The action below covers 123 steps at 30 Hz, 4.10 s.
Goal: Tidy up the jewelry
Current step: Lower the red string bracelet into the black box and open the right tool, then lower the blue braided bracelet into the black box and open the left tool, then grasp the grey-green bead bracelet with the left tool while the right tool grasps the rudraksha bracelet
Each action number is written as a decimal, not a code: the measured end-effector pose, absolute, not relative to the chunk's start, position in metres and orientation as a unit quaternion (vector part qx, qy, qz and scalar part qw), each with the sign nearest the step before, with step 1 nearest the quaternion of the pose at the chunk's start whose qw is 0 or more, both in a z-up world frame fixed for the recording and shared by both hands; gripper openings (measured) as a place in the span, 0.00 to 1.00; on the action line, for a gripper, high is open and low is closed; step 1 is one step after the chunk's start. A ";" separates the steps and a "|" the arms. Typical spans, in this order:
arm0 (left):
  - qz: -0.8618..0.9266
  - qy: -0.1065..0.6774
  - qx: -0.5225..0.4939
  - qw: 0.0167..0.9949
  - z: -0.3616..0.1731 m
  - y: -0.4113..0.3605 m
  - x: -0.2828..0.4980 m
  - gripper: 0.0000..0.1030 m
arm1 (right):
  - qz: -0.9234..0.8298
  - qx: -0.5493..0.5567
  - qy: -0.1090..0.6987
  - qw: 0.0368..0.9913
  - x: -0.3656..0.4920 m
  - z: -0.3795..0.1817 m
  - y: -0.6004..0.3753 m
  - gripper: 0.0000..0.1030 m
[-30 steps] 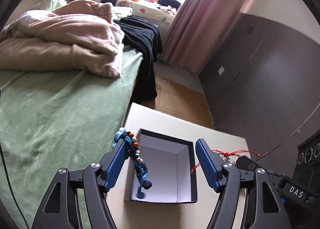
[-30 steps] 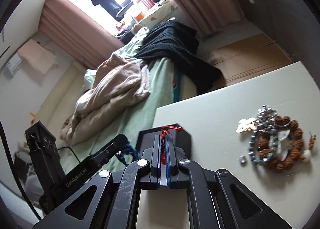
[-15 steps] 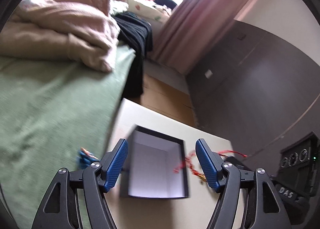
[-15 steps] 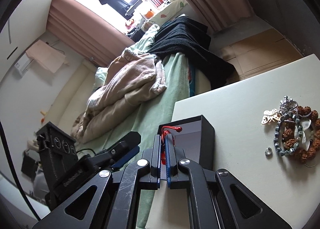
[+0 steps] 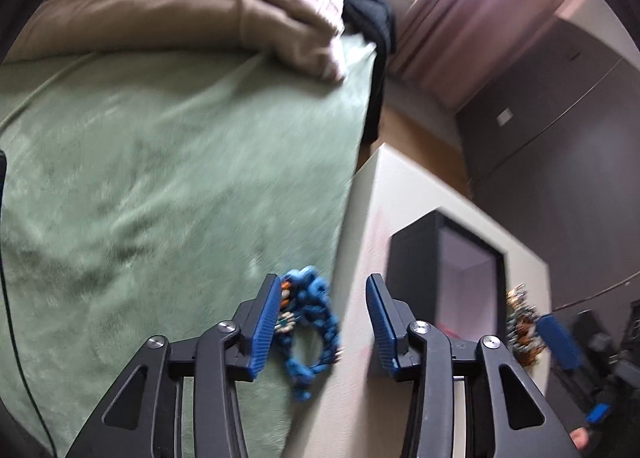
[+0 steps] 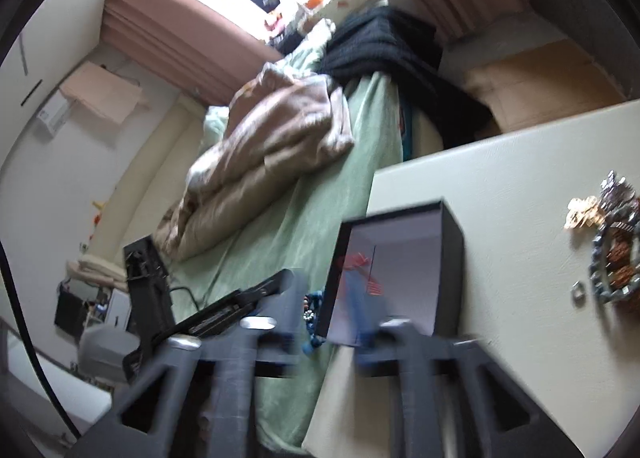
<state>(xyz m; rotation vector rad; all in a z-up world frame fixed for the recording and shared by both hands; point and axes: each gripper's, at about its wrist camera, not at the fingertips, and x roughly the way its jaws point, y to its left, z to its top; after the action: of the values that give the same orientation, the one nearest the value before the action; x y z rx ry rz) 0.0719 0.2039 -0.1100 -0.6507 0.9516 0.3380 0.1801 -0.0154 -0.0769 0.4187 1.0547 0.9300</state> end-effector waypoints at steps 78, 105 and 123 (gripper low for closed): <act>-0.055 0.453 -0.035 0.889 -0.121 -0.088 0.182 0.36 | 0.086 0.349 0.525 0.772 0.224 -0.109 -0.294 0.70; -0.126 0.477 -0.185 0.850 -0.109 -0.053 0.159 0.17 | 0.150 0.334 0.582 0.726 0.214 -0.132 -0.239 0.70; -0.110 0.478 -0.162 0.856 -0.112 -0.040 0.155 0.31 | 0.113 0.333 0.597 0.721 0.210 -0.154 -0.212 0.48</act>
<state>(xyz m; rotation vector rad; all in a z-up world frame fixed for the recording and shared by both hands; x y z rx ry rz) 0.1551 -0.0400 -0.1115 -0.3406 1.0038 -0.2320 0.2100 -0.2125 -0.1539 0.7366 1.3187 0.2489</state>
